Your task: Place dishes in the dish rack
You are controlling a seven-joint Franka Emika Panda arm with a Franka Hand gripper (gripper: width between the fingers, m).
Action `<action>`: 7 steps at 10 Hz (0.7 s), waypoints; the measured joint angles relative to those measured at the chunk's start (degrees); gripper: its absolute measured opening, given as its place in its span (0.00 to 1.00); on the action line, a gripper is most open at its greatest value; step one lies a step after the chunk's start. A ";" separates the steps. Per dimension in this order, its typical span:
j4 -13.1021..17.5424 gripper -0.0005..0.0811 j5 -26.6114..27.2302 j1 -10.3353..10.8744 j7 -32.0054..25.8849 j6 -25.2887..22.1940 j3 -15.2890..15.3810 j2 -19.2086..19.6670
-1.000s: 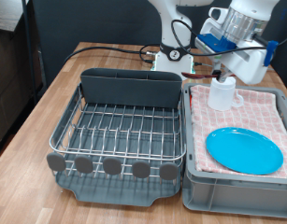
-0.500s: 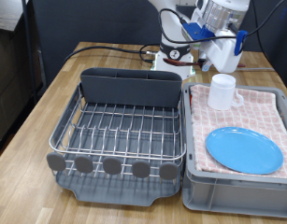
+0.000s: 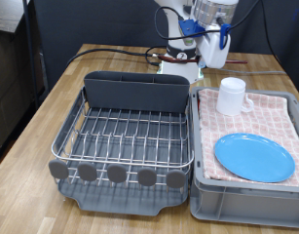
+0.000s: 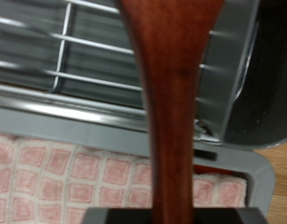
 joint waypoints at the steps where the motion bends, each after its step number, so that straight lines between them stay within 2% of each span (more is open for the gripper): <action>1: -1.57 0.10 0.26 -0.01 -0.96 0.02 -1.45 -1.92; 4: -5.66 0.10 0.30 -0.31 -2.07 -0.25 -5.64 -6.93; 7: -8.31 0.10 0.24 -0.64 -3.76 -0.22 -9.49 -9.57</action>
